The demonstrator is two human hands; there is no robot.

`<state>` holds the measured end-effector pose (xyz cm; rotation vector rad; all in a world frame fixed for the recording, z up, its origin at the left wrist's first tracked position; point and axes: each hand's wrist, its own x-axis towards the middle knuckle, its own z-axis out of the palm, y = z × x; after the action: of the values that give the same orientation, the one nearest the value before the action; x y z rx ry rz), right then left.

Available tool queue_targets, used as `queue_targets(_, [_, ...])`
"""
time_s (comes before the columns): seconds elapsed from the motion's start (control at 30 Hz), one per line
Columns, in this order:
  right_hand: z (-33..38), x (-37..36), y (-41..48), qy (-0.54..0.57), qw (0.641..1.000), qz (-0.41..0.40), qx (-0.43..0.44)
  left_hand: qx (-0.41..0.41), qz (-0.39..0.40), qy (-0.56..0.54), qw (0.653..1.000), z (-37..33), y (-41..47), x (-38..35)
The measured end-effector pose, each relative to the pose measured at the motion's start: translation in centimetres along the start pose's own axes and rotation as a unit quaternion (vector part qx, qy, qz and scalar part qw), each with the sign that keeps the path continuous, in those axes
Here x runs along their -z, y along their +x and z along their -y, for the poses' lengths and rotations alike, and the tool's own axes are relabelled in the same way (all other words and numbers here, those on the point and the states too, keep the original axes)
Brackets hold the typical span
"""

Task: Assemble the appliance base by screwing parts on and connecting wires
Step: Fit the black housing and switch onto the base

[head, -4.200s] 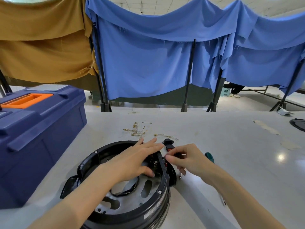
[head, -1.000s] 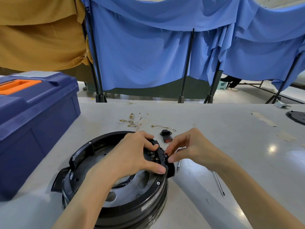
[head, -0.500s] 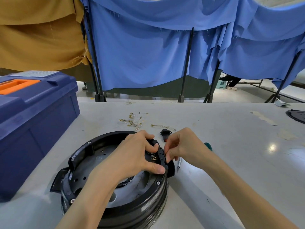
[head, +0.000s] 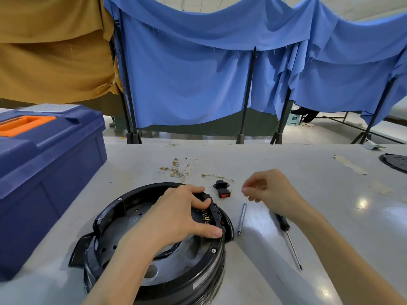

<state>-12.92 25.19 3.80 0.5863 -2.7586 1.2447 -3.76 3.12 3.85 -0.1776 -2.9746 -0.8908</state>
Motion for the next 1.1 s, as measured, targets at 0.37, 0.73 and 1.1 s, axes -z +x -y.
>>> queue_targets(0.37, [-1.1,-6.2,4.1,-0.163,0.984,0.077,0.007,0.018,-0.001,-0.014,1.000,0.3,0.1,-0.5])
queue_targets(0.73, [-2.1,-5.4,3.2,-0.153,0.987,0.036,0.009,0.011,0.001,-0.008,1.000,0.5,0.2,-0.3])
queue_targets(1.1, [2.6,-1.5,-1.5,0.460,0.874,0.157,-0.035,-0.072,-0.155,-0.097,0.980,-1.7,-0.3,0.1])
